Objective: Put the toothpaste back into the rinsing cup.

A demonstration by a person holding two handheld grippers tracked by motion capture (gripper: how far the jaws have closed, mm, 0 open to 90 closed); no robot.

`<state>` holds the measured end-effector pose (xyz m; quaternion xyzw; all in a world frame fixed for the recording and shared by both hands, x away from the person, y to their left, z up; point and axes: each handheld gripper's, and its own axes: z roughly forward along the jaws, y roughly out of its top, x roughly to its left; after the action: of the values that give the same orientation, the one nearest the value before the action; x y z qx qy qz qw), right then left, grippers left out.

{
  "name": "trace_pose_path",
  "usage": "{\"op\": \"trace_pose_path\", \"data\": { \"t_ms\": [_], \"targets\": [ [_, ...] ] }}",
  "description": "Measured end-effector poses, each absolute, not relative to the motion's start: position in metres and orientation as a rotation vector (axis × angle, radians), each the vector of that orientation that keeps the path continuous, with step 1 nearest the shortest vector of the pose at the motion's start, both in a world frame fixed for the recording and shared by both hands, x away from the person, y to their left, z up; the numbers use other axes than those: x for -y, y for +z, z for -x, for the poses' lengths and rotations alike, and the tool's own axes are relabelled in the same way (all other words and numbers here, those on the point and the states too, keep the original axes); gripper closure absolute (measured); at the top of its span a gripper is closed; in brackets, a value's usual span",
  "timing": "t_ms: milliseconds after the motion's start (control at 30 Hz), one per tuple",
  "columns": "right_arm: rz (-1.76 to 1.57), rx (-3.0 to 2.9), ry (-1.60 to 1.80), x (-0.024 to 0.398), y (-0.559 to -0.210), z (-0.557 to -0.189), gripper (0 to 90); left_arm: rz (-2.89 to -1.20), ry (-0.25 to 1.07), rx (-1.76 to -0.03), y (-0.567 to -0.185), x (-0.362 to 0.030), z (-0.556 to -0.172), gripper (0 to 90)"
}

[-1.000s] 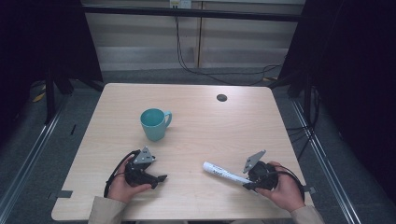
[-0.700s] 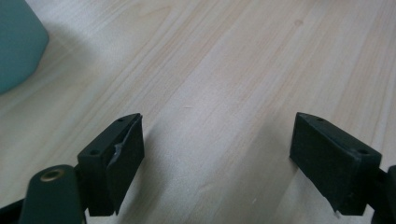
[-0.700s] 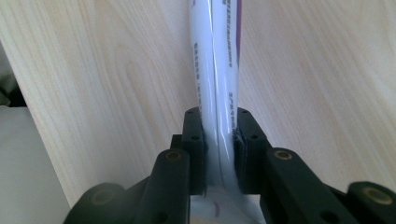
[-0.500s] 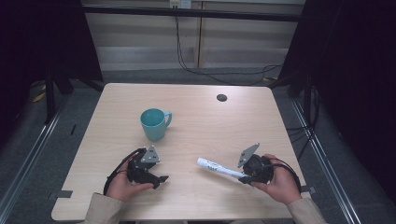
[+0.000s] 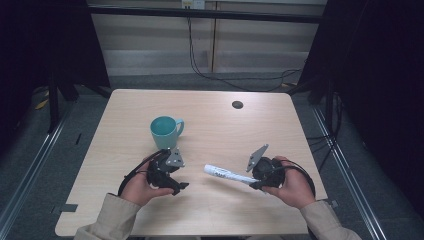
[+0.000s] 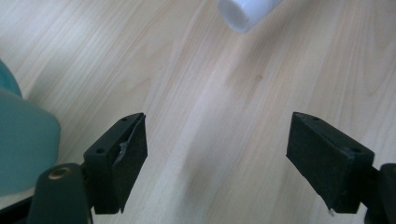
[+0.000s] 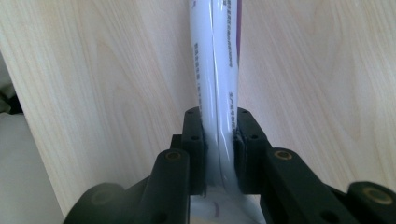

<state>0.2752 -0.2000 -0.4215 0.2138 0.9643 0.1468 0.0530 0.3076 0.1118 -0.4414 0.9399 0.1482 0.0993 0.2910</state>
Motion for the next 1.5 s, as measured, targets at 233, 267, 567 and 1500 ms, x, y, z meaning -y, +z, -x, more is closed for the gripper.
{"op": "trace_pose_path", "data": {
  "t_ms": [233, 267, 567, 1500],
  "targets": [
    [-0.618, -2.949, 0.439, 0.192, -0.419, -0.278, 77.1, -2.515, 0.274, -0.335, -0.424, -0.094, -0.311, 20.8],
    [-0.614, -2.951, 0.442, 0.19, -0.419, -0.279, 77.1, -2.518, 0.282, -0.323, -0.422, -0.092, -0.311, 20.8],
    [-0.565, -2.955, 0.464, 0.175, -0.418, -0.283, 77.1, -2.551, 0.299, -0.278, -0.412, -0.075, -0.319, 20.8],
    [-0.515, -2.953, 0.517, 0.158, -0.41, -0.294, 77.1, -2.61, 0.276, -0.065, -0.413, -0.036, -0.314, 36.4]
  ]
}}
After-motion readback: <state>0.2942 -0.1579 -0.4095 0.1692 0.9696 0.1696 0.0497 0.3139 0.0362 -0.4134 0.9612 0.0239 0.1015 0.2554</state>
